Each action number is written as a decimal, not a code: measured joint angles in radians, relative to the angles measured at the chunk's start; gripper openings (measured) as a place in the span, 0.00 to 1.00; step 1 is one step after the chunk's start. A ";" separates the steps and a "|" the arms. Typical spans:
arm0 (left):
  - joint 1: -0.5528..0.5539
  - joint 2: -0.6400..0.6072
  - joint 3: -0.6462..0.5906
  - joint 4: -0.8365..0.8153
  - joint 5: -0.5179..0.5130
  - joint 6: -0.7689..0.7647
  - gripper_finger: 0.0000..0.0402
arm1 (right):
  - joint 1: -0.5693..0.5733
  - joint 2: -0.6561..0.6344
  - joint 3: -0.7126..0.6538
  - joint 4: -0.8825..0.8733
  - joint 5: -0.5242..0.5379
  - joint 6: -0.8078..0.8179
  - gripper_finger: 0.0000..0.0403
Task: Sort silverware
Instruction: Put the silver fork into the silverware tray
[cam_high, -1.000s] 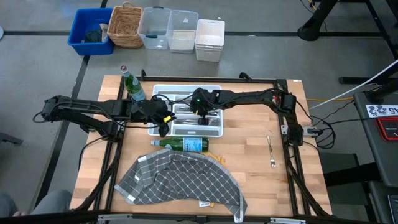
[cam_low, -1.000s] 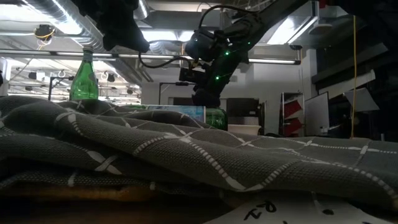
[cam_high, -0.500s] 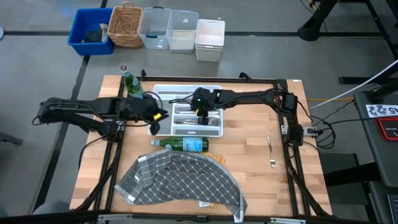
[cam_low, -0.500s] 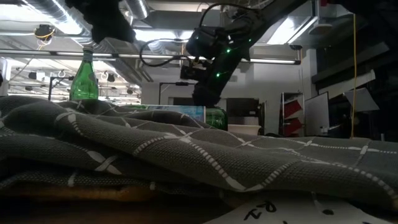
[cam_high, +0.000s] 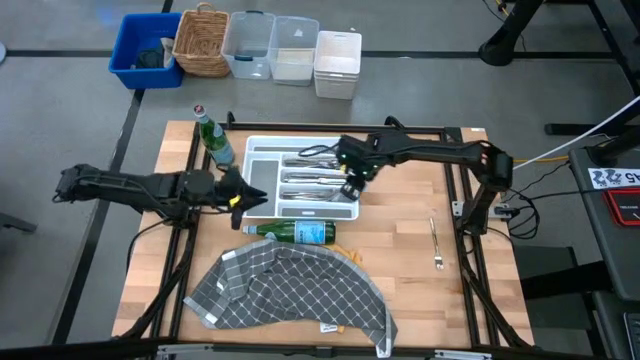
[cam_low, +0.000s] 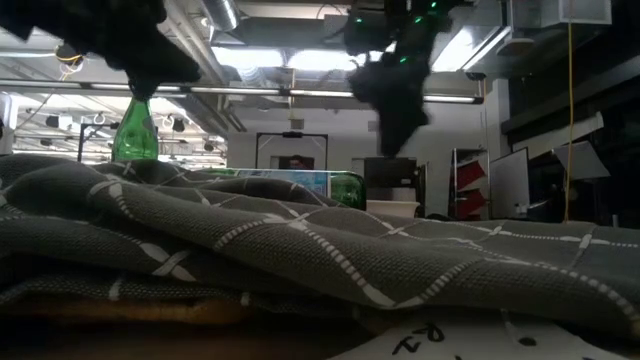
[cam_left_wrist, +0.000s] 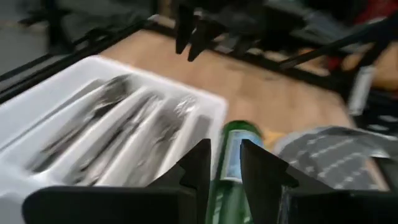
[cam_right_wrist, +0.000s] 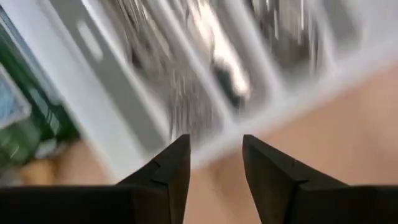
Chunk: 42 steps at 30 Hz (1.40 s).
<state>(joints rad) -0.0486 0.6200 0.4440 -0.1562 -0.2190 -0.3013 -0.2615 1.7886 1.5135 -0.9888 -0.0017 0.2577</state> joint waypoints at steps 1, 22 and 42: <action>0.000 -0.006 -0.038 0.064 0.029 0.013 0.18 | 0.000 -0.010 0.000 -0.063 -0.023 0.065 0.37; 0.004 -0.289 -0.364 0.401 0.119 0.073 0.18 | 0.125 -0.044 -0.012 -0.580 -0.059 0.295 0.37; 0.004 -0.498 -0.434 0.348 0.104 0.161 0.18 | 0.212 -0.709 -0.485 -0.360 -0.027 0.803 0.37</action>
<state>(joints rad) -0.0448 0.1218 0.0097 0.1913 -0.1148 -0.1406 -0.0497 1.0795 1.0285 -1.3486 -0.0284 1.0602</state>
